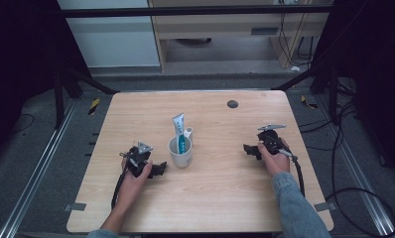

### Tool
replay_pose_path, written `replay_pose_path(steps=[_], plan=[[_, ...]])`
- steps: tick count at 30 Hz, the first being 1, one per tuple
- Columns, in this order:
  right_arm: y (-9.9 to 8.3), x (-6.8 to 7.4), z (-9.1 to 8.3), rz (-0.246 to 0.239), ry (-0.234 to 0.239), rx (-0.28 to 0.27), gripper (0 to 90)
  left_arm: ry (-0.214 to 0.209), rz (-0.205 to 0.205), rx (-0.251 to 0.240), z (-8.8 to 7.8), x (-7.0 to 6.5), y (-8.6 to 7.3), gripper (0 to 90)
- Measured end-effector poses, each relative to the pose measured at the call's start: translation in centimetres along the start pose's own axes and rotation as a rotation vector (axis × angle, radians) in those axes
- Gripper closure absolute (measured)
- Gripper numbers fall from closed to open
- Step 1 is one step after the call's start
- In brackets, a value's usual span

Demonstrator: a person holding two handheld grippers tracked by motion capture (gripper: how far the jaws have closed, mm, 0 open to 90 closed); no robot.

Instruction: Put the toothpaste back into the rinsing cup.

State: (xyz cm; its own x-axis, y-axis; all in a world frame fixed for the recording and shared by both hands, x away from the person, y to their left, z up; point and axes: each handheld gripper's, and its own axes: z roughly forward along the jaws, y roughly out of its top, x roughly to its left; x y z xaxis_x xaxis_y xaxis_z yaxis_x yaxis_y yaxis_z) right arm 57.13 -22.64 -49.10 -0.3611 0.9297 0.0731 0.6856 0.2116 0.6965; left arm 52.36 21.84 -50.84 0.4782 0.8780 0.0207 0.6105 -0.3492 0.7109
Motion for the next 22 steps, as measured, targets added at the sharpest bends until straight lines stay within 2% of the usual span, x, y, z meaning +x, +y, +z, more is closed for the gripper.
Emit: replay_pose_path(steps=[9, 11, 13, 16, 22], plan=[[-0.7, -0.5, 1.0, 0.013, -0.038, -0.001, 7.8, 0.000, 0.000, 0.000, 0.0, 0.0, 0.0, 0.0], [-0.9, -0.6, 1.1, 0.007, -0.047, -0.019, 7.9, 0.000, 0.000, 0.000, 0.0, 0.0, 0.0, 0.0], [-1.2, -0.6, 1.3, -0.003, -0.074, -0.057, 7.7, 0.000, 0.000, 0.000, 0.0, 0.0, 0.0, 0.0], [-1.4, -0.7, 1.3, -0.018, -0.092, -0.058, 6.1, 0.001, -0.001, -0.001, 0.0, 0.0, 0.0, 0.0], [-1.4, -0.8, 1.3, 0.009, -0.121, -0.049, 3.1, 0.003, 0.002, 0.000, 0.0, 0.0, 0.0, 0.0]])
